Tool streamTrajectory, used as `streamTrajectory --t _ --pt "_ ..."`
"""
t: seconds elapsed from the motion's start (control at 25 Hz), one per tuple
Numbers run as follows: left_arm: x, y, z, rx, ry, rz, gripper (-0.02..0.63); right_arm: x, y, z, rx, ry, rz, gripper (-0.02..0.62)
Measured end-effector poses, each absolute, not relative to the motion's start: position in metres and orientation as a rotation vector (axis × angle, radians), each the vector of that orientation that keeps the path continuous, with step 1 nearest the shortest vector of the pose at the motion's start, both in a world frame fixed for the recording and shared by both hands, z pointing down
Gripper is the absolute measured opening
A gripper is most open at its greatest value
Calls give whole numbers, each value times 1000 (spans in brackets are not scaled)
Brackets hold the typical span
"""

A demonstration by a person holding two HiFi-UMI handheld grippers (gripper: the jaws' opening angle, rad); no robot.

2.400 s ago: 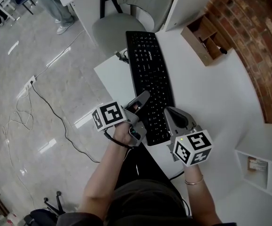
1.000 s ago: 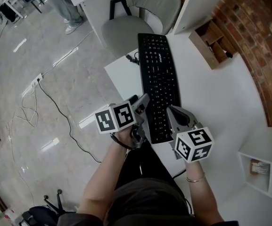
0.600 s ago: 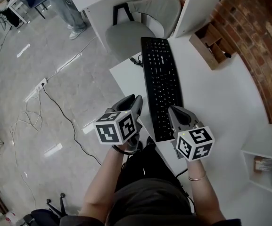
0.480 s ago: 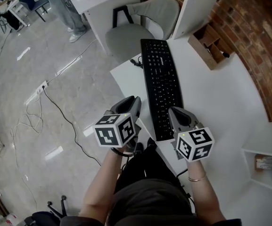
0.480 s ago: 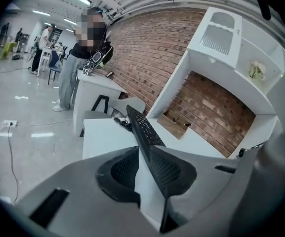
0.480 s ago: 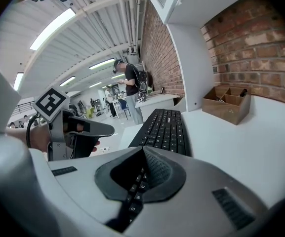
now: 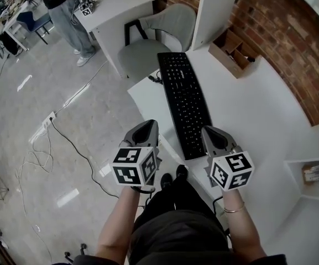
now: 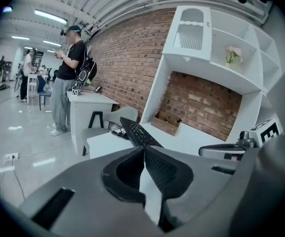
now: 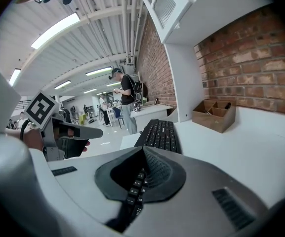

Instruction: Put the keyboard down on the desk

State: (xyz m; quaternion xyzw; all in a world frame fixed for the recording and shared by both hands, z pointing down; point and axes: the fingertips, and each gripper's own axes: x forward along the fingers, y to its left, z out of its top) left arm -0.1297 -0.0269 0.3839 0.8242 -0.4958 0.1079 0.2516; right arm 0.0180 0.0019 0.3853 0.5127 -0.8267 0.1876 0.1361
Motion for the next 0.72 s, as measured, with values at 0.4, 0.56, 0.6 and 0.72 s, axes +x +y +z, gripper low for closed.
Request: streamTrajectory --t 0.4,0.56,0.6,0.72 --pt "-136 6 336 2431 -1376 239 9 28 37 338 1663 -2452 381 5" --pt "-139 16 327 2453 -1378 193 9 30 52 328 1702 -2474 331 5" --pt "-139 17 327 2454 -1377 188 8 30 55 327 1702 -2477 323 5" --pt "-139 21 325 2453 -1373 178 8 30 60 325 1705 -2478 308 5"
